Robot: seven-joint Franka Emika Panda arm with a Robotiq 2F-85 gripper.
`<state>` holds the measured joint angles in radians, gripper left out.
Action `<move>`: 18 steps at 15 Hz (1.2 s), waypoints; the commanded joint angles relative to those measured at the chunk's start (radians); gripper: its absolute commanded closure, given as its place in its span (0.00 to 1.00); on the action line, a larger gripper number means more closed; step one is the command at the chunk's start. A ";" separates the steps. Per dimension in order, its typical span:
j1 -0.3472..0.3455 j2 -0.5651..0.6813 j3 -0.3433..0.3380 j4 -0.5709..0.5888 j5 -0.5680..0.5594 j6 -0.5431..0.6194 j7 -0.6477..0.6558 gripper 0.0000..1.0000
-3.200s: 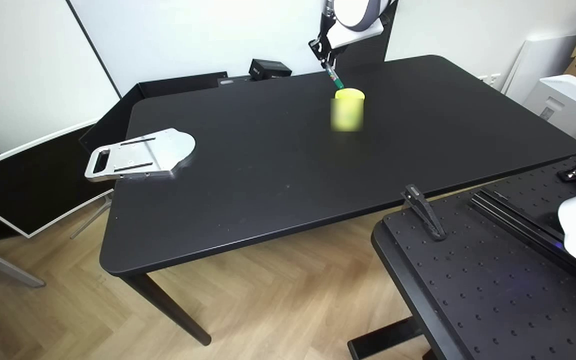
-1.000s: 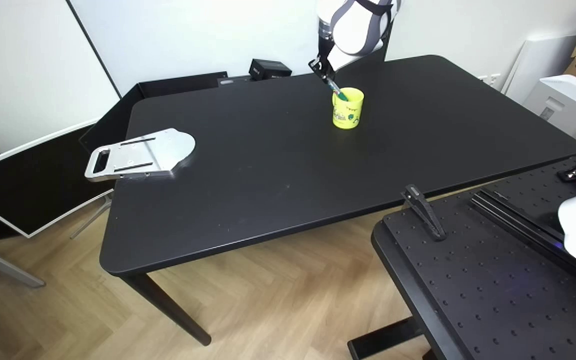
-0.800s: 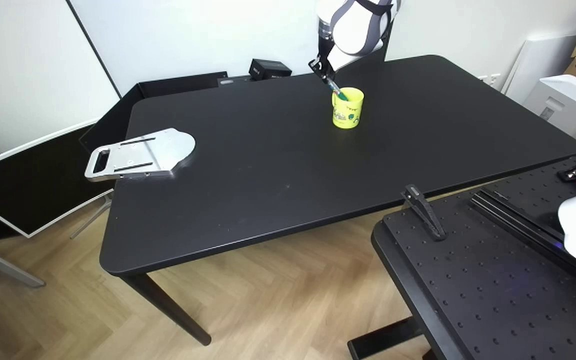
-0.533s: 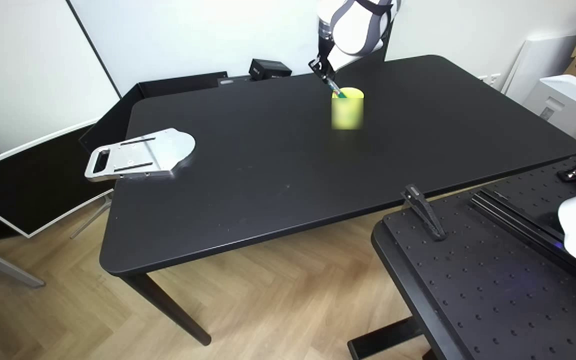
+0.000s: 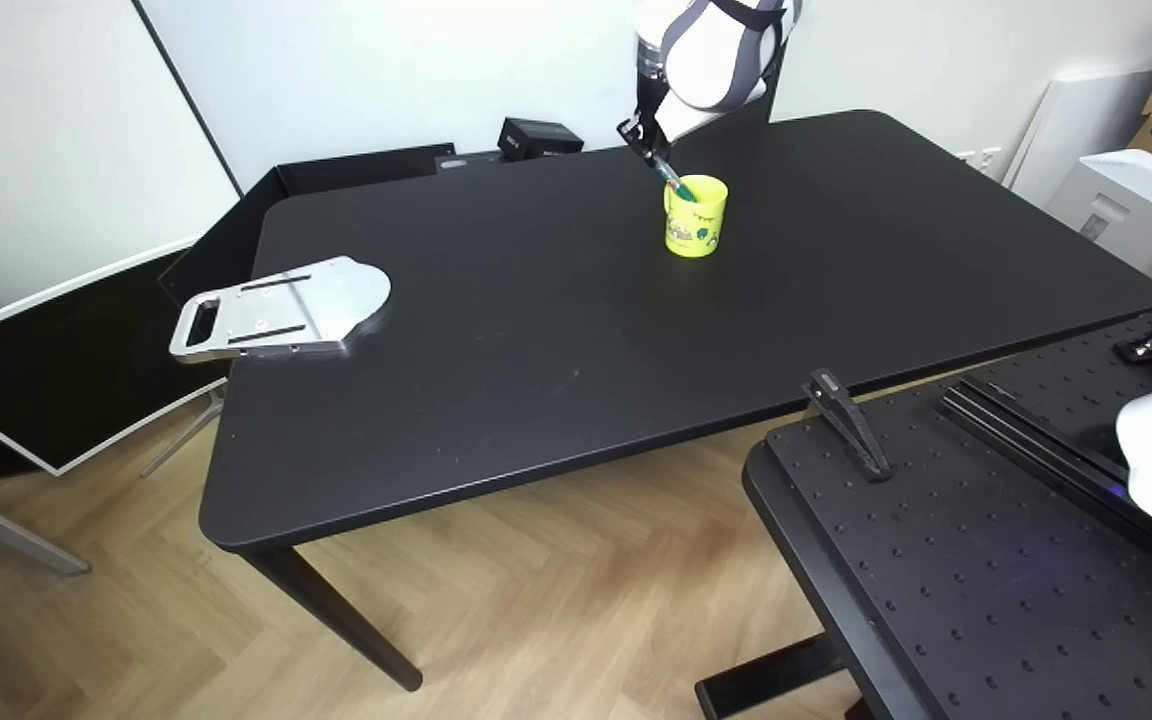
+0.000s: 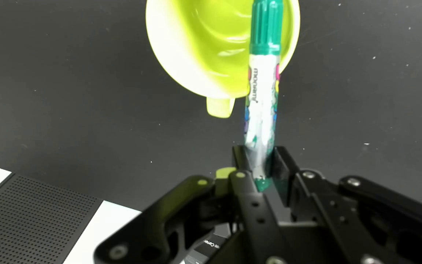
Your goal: Pick up the marker and put it in the cup
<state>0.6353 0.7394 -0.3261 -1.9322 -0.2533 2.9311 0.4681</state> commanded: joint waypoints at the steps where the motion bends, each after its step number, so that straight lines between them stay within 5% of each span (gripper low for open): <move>1: 0.017 -0.005 -0.013 -0.015 0.012 0.004 -0.009 0.95; 3: 0.016 -0.005 -0.012 -0.015 0.012 0.005 -0.010 0.95; 5: 0.021 -0.005 -0.018 -0.015 0.011 0.001 -0.006 0.53; 7: 0.017 -0.005 -0.012 -0.016 0.015 0.004 -0.007 0.49; 14: 0.017 -0.004 -0.007 -0.019 0.017 -0.001 -0.010 0.02; 18: 0.017 -0.004 -0.007 -0.020 0.017 -0.001 -0.011 0.00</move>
<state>0.6387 0.7443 -0.3230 -1.9382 -0.2530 2.9311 0.4660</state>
